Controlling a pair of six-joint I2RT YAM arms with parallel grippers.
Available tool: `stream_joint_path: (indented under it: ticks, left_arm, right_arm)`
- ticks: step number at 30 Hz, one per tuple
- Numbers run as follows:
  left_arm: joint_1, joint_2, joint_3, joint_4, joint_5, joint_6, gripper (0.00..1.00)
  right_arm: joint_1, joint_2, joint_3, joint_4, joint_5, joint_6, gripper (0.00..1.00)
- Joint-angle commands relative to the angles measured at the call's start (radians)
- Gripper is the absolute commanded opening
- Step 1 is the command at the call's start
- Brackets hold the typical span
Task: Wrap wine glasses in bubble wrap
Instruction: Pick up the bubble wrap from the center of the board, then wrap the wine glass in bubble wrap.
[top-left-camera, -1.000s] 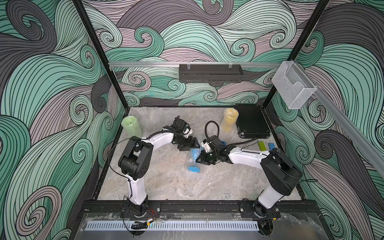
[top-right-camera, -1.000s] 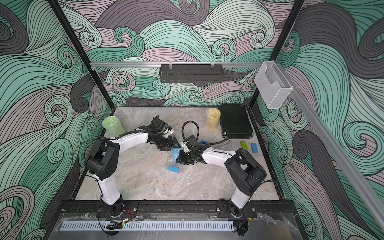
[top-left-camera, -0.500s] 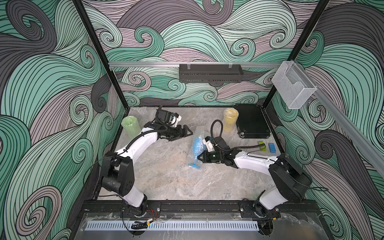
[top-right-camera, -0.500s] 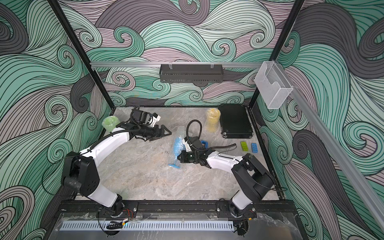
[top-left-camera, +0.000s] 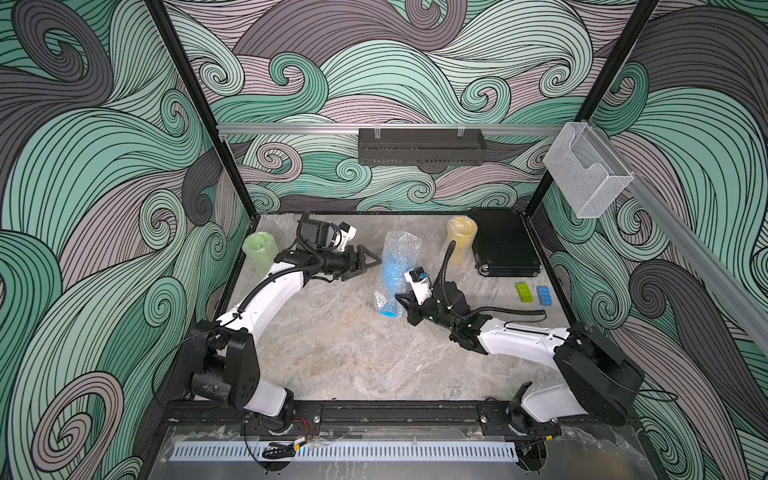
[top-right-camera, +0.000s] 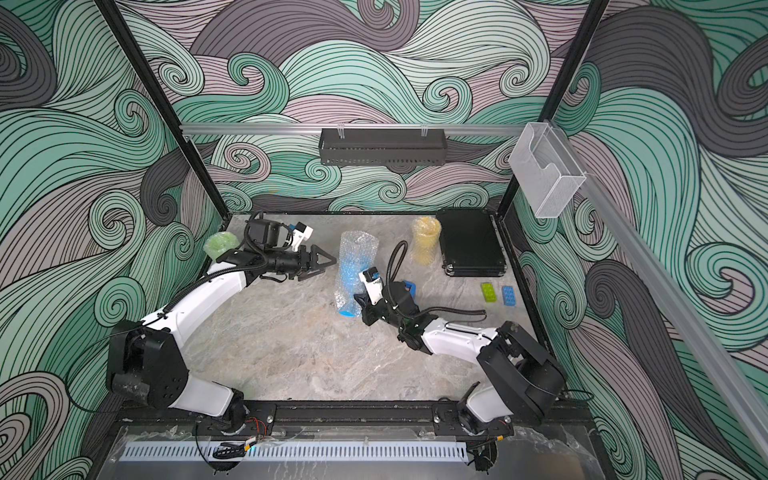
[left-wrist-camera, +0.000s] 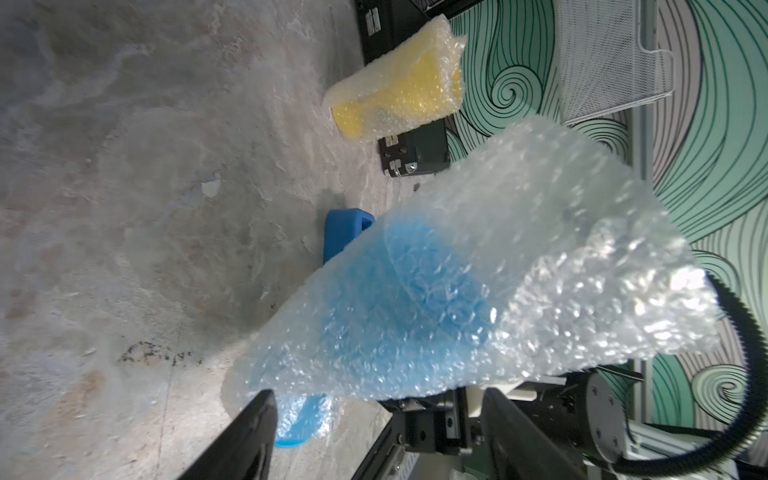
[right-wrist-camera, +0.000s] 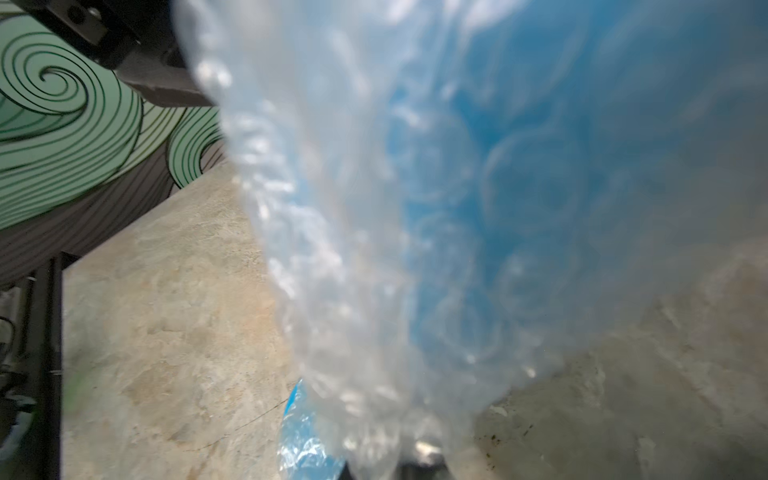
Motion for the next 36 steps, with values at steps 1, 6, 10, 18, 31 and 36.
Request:
stream_joint_path:
  ticks: [1,6,10,18,31,36]
  left_arm:
    - [-0.001,-0.028,-0.021,0.073,0.066,-0.069,0.75]
    - [-0.003,-0.012,-0.020,0.100,0.105,-0.078,0.74]
    - [0.002,-0.006,-0.011,0.116,0.104,-0.097,0.74]
    - [0.020,-0.004,0.010,0.111,0.103,-0.138,0.74]
    - [-0.028,0.067,0.004,0.047,0.071,-0.054,0.74]
    - [-0.020,0.041,0.003,0.048,0.078,-0.069,0.74]
  right_arm:
    - [0.009,-0.007,-0.007,0.118,0.047,-0.103,0.00]
    - [0.012,-0.004,-0.012,0.117,0.058,-0.133,0.00]
    - [0.014,0.013,-0.019,0.139,0.061,-0.147,0.00]
    - [0.014,0.022,-0.029,0.145,0.066,-0.161,0.00]
    - [0.047,0.079,-0.030,0.175,0.081,-0.221,0.00]
    - [0.052,0.096,-0.047,0.207,0.107,-0.250,0.00]
